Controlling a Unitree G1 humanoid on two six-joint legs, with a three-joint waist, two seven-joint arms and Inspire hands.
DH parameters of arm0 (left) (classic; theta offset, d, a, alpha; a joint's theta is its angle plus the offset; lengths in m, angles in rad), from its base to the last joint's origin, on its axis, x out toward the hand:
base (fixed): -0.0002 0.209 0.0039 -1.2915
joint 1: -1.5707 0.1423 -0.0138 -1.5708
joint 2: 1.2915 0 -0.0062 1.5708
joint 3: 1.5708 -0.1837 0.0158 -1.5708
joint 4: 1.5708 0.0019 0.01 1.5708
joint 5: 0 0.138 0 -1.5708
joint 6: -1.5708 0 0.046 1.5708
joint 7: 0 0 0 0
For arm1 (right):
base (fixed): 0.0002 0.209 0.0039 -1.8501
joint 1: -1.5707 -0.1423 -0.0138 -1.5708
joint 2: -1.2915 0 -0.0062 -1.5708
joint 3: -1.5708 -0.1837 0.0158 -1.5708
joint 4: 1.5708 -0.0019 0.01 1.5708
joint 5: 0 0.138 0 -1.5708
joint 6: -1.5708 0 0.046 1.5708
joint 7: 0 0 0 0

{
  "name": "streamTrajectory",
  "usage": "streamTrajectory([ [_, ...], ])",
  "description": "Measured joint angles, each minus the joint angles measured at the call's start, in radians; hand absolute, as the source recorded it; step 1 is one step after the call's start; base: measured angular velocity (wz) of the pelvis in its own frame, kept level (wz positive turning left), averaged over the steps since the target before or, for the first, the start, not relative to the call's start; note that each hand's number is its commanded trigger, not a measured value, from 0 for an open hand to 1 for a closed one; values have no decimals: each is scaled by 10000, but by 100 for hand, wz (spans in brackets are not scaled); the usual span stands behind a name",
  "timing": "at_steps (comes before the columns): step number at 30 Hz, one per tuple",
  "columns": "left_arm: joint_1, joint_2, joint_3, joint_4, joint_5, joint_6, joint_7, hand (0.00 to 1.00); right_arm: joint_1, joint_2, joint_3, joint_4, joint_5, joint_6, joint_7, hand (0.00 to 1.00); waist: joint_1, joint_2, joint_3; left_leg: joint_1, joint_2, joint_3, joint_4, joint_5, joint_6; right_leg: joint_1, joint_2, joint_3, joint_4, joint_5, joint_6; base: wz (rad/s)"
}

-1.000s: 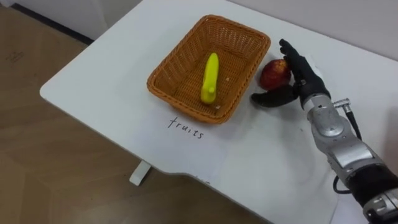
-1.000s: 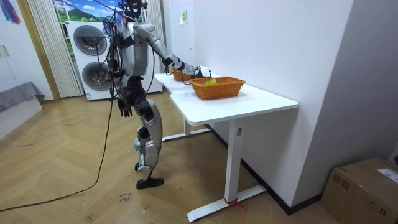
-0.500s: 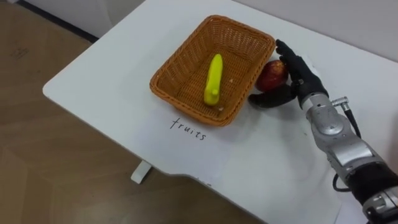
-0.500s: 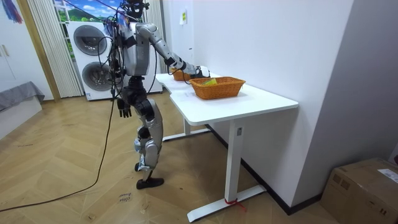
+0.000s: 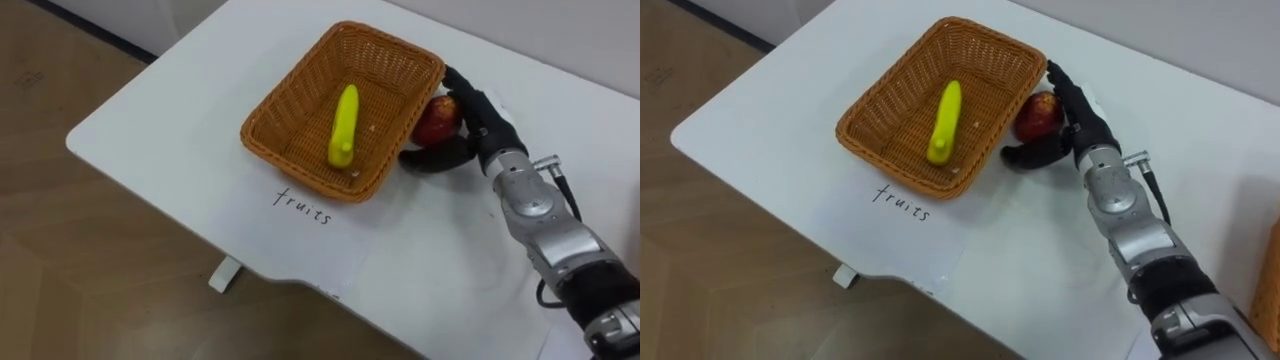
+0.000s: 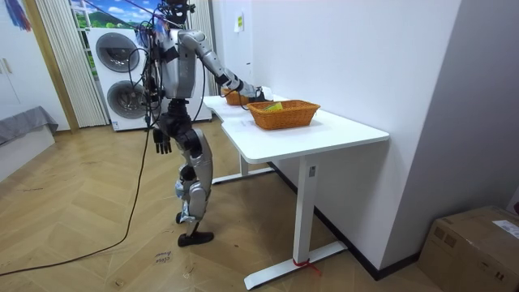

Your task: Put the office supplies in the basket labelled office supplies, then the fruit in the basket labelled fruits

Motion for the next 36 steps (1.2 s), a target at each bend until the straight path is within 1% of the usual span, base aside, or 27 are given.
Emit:
streamTrajectory([
  [1,0,2,1,25,-8,2,0,0,-20,-68,-1,45,0,-2,0,100,-11,0,-2,9,1,7,9,2,4,32,-3,-22,-7,1,2,20],
  [3,-3,1,-114,19,-9,19,2,0,-97,-347,26,166,4,-7,134,100,-3,20,4,44,30,95,57,0,6,98,-8,-31,-38,1,3,3],
  [5,-23,0,-183,17,-10,45,3,0,-97,-411,24,198,-6,-11,122,100,-4,65,1,43,48,120,88,-1,6,109,-1,-43,-31,1,3,0],
  [7,-27,0,-190,18,-8,68,4,0,-98,-452,21,216,-24,-2,161,100,-16,125,-38,42,54,121,92,-1,6,113,-15,-78,-16,1,2,0],
  [9,-26,-2,-190,3,0,88,-17,0,-100,-501,14,390,-177,-3,235,100,-4,212,-105,76,59,150,90,-1,6,114,-22,-78,-14,0,2,0],
  [11,-15,0,-187,7,0,156,-47,0,-100,-500,19,449,-251,24,302,100,15,248,-119,148,60,189,82,-1,6,133,-27,-74,-14,-1,3,-3],
  [13,-10,14,-177,3,16,167,-98,0,-99,-501,36,453,-311,91,415,100,33,237,-128,174,60,197,32,0,7,169,-21,-56,-4,-10,4,-2],
  [18,-15,43,-179,-6,9,179,-184,0,-46,-495,146,453,-296,122,699,100,16,73,-178,232,62,245,17,5,13,214,-14,-4,-8,-14,5,0],
  [21,-28,44,-178,-8,13,169,-171,0,-30,-467,294,503,-314,124,787,100,15,5,-142,363,62,264,12,4,14,314,-7,11,-36,-16,10,0],
  [24,-39,43,-181,-95,12,149,-110,0,-30,-463,336,526,-311,100,888,100,-4,-2,-121,364,82,263,11,4,14,314,-13,20,-51,-18,12,0],
  [29,-34,46,-113,-94,10,139,-96,0,-29,-463,331,542,-343,80,999,100,7,3,-117,385,109,303,-5,4,13,315,-1,38,-46,-13,4,0],
  [31,-33,45,-92,-95,15,134,-89,0,-27,-457,330,521,-345,77,1023,100,-17,-12,-127,408,109,312,-49,4,12,330,-3,50,-53,-13,4,0],
  [36,-1,55,-69,-98,17,136,-68,0,60,-446,327,481,-349,105,1240,100,-87,-54,-132,694,98,355,-192,4,11,697,18,52,-245,-10,15,0],
])
